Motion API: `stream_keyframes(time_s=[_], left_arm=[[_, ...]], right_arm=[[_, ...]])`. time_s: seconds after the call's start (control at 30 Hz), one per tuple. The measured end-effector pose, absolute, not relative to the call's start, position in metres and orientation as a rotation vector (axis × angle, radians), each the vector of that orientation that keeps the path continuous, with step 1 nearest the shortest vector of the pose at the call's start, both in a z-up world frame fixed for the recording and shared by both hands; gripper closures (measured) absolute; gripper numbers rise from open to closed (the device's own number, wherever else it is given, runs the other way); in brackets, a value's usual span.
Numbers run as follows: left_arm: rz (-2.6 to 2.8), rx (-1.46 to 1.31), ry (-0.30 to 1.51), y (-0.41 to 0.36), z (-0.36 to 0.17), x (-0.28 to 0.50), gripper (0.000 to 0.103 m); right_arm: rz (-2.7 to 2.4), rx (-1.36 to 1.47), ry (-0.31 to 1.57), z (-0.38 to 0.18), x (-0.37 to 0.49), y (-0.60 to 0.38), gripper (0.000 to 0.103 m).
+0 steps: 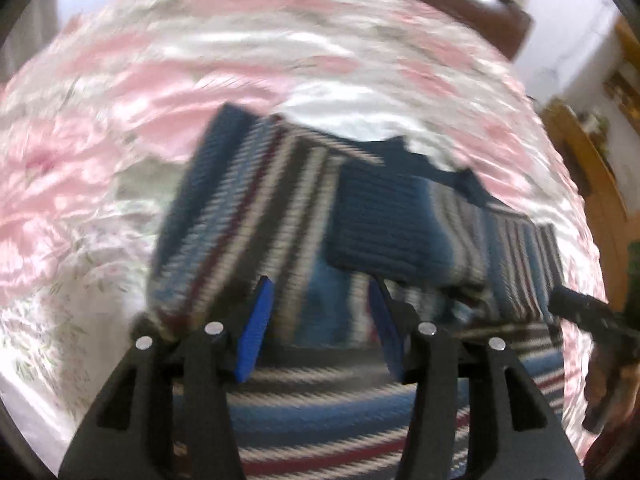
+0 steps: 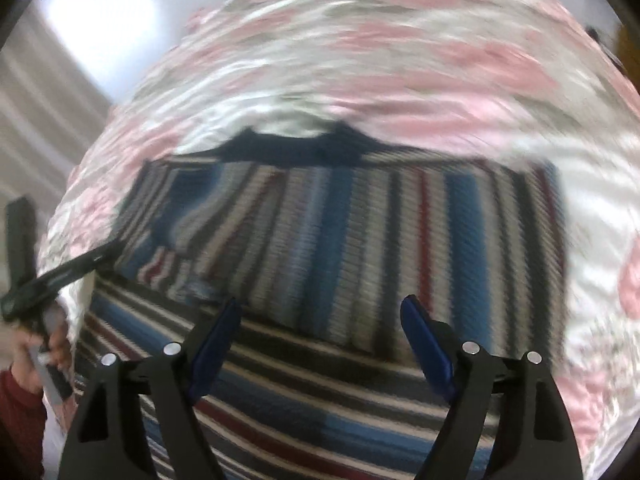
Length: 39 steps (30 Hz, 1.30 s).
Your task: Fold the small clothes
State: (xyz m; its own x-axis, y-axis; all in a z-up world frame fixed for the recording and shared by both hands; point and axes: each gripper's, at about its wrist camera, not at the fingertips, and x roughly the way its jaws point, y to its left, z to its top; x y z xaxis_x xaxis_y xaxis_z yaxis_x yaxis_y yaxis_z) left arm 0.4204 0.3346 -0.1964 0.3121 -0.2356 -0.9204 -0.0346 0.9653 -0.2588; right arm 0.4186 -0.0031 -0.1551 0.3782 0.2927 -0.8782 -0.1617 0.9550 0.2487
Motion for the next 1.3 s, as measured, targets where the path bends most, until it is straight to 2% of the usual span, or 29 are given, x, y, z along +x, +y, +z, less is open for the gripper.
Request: stream_keyframes(time_s=[0.2, 0.5, 0.6, 0.67, 0.73, 0.77, 0.97, 1.03, 1.1, 1.13, 1.2, 1.23, 1.3], left_arm=[[-0.126, -0.288, 1.351, 0.357, -0.234, 0.441, 0.055], [-0.191, -0.288, 1.369, 0.359, -0.240, 0.444, 0.055], [-0.187, -0.302, 1.362, 0.362, -0.241, 0.442, 0.056], [-0.182, -0.300, 1.361, 0.362, -0.241, 0.442, 0.055], [-0.177, -0.297, 1.359, 0.362, -0.242, 0.442, 0.055], [-0.174, -0.296, 1.357, 0.361, -0.242, 0.441, 0.055], [-0.168, -0.294, 1.347, 0.361, -0.241, 0.439, 0.055], [-0.165, -0.287, 1.344, 0.360, -0.241, 0.439, 0.055], [-0.161, -0.280, 1.342, 0.359, -0.241, 0.439, 0.055], [-0.158, -0.278, 1.341, 0.359, -0.241, 0.438, 0.055], [-0.156, -0.273, 1.338, 0.358, -0.241, 0.438, 0.055], [-0.157, -0.271, 1.337, 0.358, -0.241, 0.438, 0.054], [-0.158, -0.269, 1.337, 0.356, -0.241, 0.438, 0.053]], right_arm=[[0.416, -0.009, 1.146, -0.159, 0.437, 0.079, 0.028], [0.422, -0.128, 1.145, -0.181, 0.453, 0.127, 0.032], [0.388, -0.159, 1.184, -0.198, 0.458, 0.125, 0.049], [0.364, -0.167, 1.197, -0.206, 0.460, 0.119, 0.072], [0.357, -0.114, 1.192, -0.206, 0.461, 0.107, 0.085], [0.371, -0.036, 1.195, -0.204, 0.462, 0.095, 0.087], [0.419, 0.475, 1.198, -0.212, 0.449, 0.014, 0.088], [0.388, 0.609, 1.233, -0.228, 0.438, -0.013, 0.084], [0.373, 0.623, 1.240, -0.237, 0.431, -0.028, 0.084], [0.370, 0.617, 1.230, -0.238, 0.426, -0.036, 0.089], [0.353, 0.610, 1.212, -0.231, 0.417, -0.046, 0.087], [0.340, 0.588, 1.202, -0.226, 0.415, -0.047, 0.084], [0.292, 0.471, 1.169, -0.207, 0.412, -0.045, 0.072]])
